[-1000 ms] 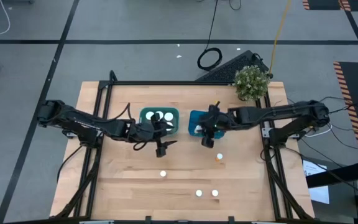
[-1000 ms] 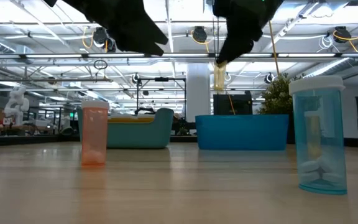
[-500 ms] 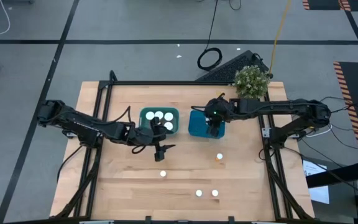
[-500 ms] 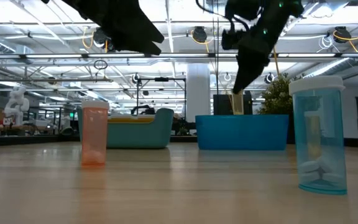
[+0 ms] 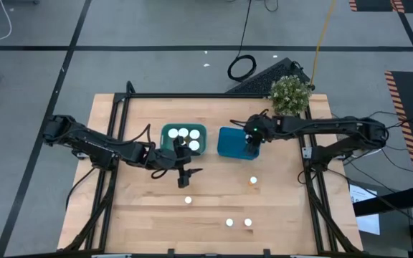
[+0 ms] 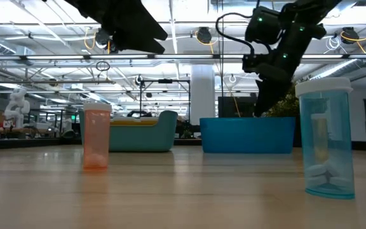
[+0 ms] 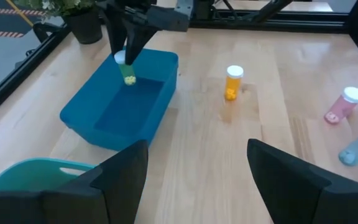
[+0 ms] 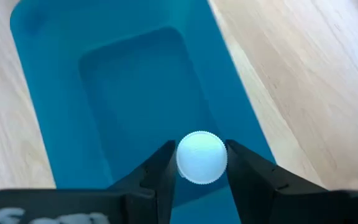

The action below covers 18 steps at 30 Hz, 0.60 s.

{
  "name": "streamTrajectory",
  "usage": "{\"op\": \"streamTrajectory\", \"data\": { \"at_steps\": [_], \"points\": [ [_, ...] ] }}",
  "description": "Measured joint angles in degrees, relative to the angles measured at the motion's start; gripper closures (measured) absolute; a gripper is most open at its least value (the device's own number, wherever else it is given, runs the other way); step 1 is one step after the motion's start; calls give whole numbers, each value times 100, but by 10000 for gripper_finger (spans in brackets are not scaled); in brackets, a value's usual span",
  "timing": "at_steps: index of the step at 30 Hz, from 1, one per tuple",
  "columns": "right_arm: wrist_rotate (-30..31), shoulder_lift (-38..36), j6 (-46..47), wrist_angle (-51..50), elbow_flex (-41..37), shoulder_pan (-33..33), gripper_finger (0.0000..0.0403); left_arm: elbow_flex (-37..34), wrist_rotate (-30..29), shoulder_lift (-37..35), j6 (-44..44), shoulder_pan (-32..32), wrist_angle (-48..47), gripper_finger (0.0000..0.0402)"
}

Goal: Pick and place medicine bottles into bin by pill shape (circle, oval)
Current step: Put the small yellow tablet bottle into the blue bin

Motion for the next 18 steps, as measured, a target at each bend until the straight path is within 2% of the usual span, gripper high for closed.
{"op": "streamTrajectory", "data": {
  "at_steps": [7,11,18],
  "points": [
    [-45,-474,108,364,-580,-178,282,0,-1,0,114,11,103,128],
    [-299,-471,129,646,-856,-313,282,0,0,0,144,11,200,128],
    [-302,-450,158,862,-1003,-374,281,-2,-2,2,187,11,291,128]
  ]
}}
